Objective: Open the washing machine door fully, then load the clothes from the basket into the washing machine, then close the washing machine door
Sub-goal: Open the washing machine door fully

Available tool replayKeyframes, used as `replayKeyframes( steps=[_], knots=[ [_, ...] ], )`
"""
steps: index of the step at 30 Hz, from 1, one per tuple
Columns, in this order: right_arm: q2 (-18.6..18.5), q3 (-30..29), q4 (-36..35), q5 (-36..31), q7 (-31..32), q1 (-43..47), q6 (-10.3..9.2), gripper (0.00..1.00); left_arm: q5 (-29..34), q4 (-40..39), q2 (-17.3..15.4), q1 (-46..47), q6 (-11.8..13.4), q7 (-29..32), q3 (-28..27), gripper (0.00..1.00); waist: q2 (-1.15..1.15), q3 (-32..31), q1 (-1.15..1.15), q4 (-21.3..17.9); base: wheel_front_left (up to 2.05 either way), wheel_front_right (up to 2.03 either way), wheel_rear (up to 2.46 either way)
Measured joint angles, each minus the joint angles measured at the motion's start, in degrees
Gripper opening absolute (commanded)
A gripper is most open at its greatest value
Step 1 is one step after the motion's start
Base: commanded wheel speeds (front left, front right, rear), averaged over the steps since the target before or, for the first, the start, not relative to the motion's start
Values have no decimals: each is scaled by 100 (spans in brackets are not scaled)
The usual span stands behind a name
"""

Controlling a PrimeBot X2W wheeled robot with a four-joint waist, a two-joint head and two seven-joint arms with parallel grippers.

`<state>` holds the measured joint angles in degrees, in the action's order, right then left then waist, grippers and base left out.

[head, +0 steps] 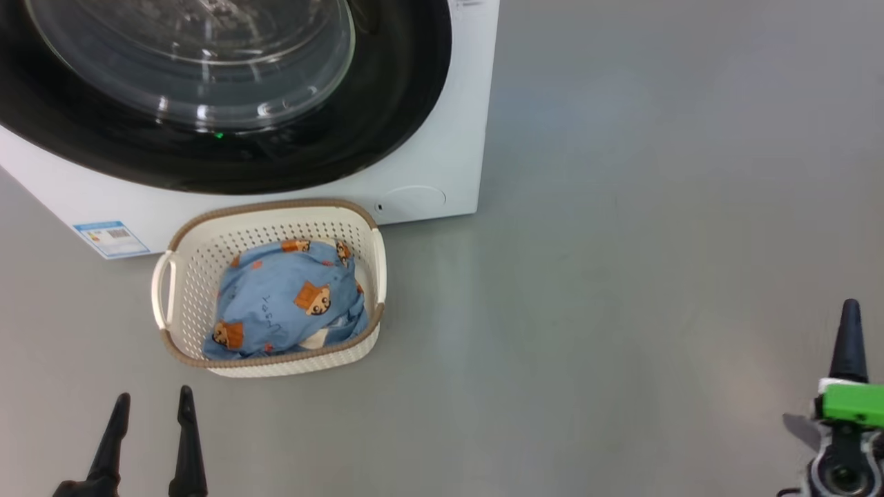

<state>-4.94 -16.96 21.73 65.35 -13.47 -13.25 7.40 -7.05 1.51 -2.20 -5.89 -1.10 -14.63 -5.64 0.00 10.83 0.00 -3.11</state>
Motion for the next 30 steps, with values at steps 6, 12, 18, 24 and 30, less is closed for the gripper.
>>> replayKeyframes(
  steps=[6, 12, 18, 24, 30],
  knots=[
    [-505, -93, 189, 1894, 641, -317, 0, 0, 55, -191, 0, 3, -18, 0, -88, 100, 0, 303, 0, -3, 0, 0, 0],
    [-717, -600, 465, 2987, 1461, -998, 0, 0, 155, -379, 0, 28, -26, 0, -171, 100, 0, 685, 0, 10, 0, 0, 0],
    [-817, -1033, 675, 3285, 1959, -1607, 0, 0, 223, -478, 0, 43, -42, 0, -187, 100, 0, 1015, 0, 36, 0, 0, 0],
    [-1017, -1328, 877, 3282, 2424, -2187, 0, 0, 199, -509, 0, 60, 36, 0, -140, 100, 0, 1324, 0, 142, 0, 0, 0],
    [-1121, -1470, 907, 3282, 3114, -2735, 0, 0, 22, -508, 0, 58, 86, 0, -138, 100, 0, 1459, 0, 385, 0, 0, 0]
  ],
)
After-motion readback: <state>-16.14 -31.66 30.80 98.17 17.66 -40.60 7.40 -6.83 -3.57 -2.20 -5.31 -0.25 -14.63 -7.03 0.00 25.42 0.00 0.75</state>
